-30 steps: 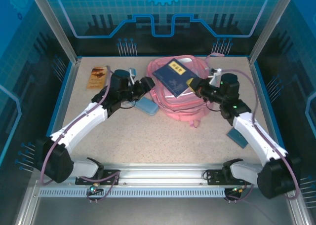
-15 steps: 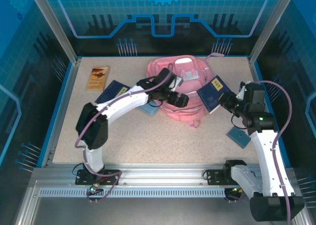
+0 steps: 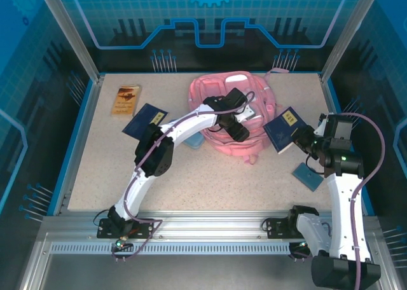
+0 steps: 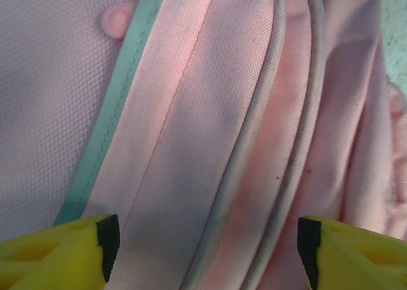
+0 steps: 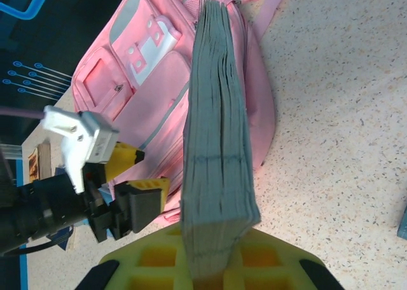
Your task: Pack books, pencil case, and school supplies into a backpack
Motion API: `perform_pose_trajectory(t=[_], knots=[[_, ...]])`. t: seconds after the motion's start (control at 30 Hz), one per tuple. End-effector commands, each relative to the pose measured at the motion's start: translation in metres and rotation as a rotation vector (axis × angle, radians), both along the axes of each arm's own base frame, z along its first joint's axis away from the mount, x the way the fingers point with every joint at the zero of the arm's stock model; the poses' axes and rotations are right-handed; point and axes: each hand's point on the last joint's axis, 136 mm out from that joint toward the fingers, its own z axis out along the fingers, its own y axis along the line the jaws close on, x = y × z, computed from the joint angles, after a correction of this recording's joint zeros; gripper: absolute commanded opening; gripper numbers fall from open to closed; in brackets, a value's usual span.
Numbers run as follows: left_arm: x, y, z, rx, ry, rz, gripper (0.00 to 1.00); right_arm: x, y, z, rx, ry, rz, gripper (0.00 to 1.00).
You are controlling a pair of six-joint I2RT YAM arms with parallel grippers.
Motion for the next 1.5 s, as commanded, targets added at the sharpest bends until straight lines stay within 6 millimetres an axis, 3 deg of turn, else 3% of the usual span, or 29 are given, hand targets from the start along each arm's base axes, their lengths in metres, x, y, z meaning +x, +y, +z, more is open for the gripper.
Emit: perform_pose_trajectory(t=[0.0, 0.1, 0.2, 0.4, 0.5, 0.57, 0.67, 0.77, 0.93, 1.0, 1.17, 1.47], knots=[[0.007, 0.005, -0.006, 0.066, -0.033, -0.038, 0.71, -0.001, 0.005, 0.004, 0.031, -0.023, 0.023, 0.07], [0.021, 0.007, -0.01, 0.095, -0.078, -0.006, 0.62, -0.002, 0.007, 0.002, 0.045, -0.021, 0.03, 0.08], [0.032, 0.008, -0.011, 0.109, -0.125, 0.016, 0.6, -0.004, 0.008, 0.001, 0.05, -0.018, 0.033, 0.08], [0.037, 0.007, -0.021, 0.142, -0.139, -0.006, 0.73, -0.01, 0.009, 0.003, 0.048, -0.02, 0.035, 0.08], [0.035, 0.008, -0.028, 0.158, -0.126, -0.032, 0.74, -0.012, 0.011, 0.004, 0.052, -0.021, 0.041, 0.08], [0.036, 0.01, -0.032, 0.173, -0.124, -0.031, 0.66, -0.013, 0.011, 0.004, 0.052, -0.021, 0.039, 0.09], [0.041, 0.012, -0.028, 0.175, -0.138, 0.012, 0.43, -0.015, 0.011, 0.005, 0.048, -0.022, 0.039, 0.09], [0.047, 0.012, -0.008, 0.138, -0.176, 0.07, 0.26, -0.019, 0.009, 0.006, 0.034, -0.016, 0.032, 0.09], [0.06, 0.01, 0.065, 0.0, -0.309, 0.175, 0.0, -0.026, 0.0, 0.008, -0.017, -0.004, -0.006, 0.09], [0.065, 0.014, 0.097, -0.049, -0.37, 0.23, 0.0, -0.03, -0.005, 0.008, -0.043, 0.004, -0.032, 0.09], [0.071, 0.027, 0.152, -0.141, -0.473, 0.344, 0.0, -0.033, -0.007, 0.008, -0.047, -0.004, -0.051, 0.09], [0.059, 0.026, 0.217, -0.341, -0.492, 0.41, 0.0, -0.009, 0.042, 0.032, 0.23, -0.165, 0.14, 0.09]])
